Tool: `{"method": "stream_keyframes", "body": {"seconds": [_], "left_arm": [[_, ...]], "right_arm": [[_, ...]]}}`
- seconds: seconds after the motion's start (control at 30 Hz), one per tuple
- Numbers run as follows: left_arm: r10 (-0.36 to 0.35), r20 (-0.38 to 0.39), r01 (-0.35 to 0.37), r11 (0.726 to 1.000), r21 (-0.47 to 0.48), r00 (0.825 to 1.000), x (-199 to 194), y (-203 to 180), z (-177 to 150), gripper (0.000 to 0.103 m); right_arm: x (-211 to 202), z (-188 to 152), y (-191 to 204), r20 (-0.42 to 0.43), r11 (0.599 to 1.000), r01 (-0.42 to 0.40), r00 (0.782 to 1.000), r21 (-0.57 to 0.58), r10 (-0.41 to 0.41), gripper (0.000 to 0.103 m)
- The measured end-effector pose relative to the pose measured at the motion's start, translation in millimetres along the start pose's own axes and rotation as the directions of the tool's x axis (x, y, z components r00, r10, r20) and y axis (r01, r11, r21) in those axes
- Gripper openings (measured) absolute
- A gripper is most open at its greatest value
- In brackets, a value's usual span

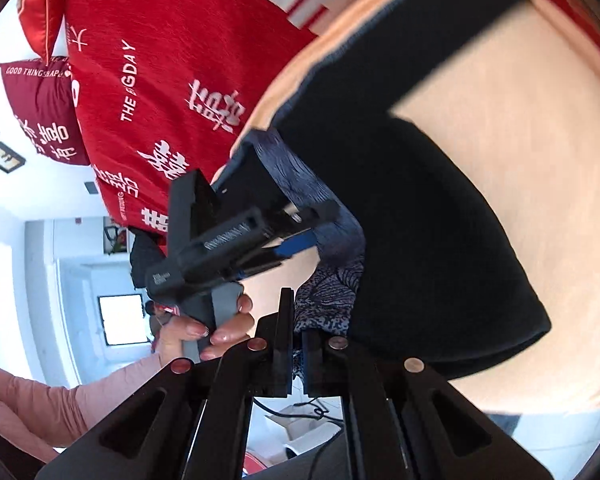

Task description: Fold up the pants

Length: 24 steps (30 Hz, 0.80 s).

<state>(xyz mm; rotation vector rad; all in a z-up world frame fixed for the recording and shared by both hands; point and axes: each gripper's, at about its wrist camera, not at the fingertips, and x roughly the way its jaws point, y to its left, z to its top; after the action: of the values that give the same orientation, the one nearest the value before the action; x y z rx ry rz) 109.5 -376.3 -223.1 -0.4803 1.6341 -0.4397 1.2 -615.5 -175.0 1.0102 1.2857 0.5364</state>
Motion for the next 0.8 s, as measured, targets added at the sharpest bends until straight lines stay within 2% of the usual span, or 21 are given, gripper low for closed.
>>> {"method": "stream_keyframes", "body": {"seconds": [0.03,0.2,0.3,0.4,0.43,0.47,0.5,0.53,0.6,0.63,0.67,0.73,0.8], "left_arm": [[-0.009,0.006,0.009,1.0,0.002,1.0,-0.4,-6.5,4.9,0.033],[-0.03,0.089,0.026,0.999,0.041,0.996,-20.0,-50.6,47.0,0.032],[-0.031,0.15,0.02,0.997,0.076,0.988,-30.8,-75.6,82.1,0.032],[0.079,0.249,-0.114,0.985,0.128,0.965,-38.6,-103.0,121.9,0.033],[0.113,0.276,-0.156,0.978,0.139,0.954,-41.0,-109.5,131.2,0.033],[0.143,0.297,-0.193,0.97,0.146,0.944,-43.8,-113.3,136.3,0.043],[0.185,0.32,-0.244,0.958,0.152,0.929,-46.1,-116.4,141.0,0.055],[0.22,0.344,-0.286,0.946,0.152,0.913,-48.9,-116.7,141.9,0.071],[0.28,0.377,-0.357,0.922,0.152,0.883,-52.8,-113.3,135.7,0.073],[0.309,0.376,-0.386,0.911,0.148,0.874,-52.9,-108.2,131.2,0.073],[0.344,0.373,-0.417,0.898,0.136,0.862,-52.0,-102.1,126.0,0.073],[0.404,0.352,-0.467,0.877,0.113,0.844,-54.5,-75.0,111.5,0.073],[0.462,0.307,-0.507,0.858,0.081,0.832,-48.6,-52.6,103.2,0.073]], "right_arm": [[-4.4,9.9,1.4,0.003,1.0,0.001,1.0,-0.006,-0.001,0.003],[-42.0,72.1,11.8,0.045,0.997,0.001,0.999,-0.079,0.002,0.003],[-58.7,126.2,22.9,0.093,0.988,0.05,0.995,-0.146,-0.037,0.003],[-65.7,180.3,10.8,0.123,0.981,0.124,0.987,-0.148,-0.107,0.003],[-63.0,196.6,3.5,0.116,0.977,0.159,0.983,-0.141,-0.143,0.007],[-56.3,212.9,-2.6,0.104,0.969,0.209,0.975,-0.134,-0.196,0.007],[-50.1,226.4,-8.5,0.091,0.95,0.284,0.958,-0.133,-0.273,0.008],[-46.2,235.1,-10.9,0.085,0.925,0.353,0.935,-0.141,-0.344,0.01],[-39.7,246.9,-3.3,0.102,0.867,0.459,0.888,-0.191,-0.448,0.048],[-42.4,248.1,1.6,0.129,0.855,0.472,0.881,-0.214,-0.455,0.091],[-48.1,247.3,9.8,0.179,0.841,0.486,0.873,-0.237,-0.454,0.099],[-56.2,246.5,22.5,0.228,0.825,0.502,0.862,-0.26,-0.452,0.099],[-62.2,245.0,27.5,0.23,0.856,0.455,0.885,-0.245,-0.404,0.098]]}}
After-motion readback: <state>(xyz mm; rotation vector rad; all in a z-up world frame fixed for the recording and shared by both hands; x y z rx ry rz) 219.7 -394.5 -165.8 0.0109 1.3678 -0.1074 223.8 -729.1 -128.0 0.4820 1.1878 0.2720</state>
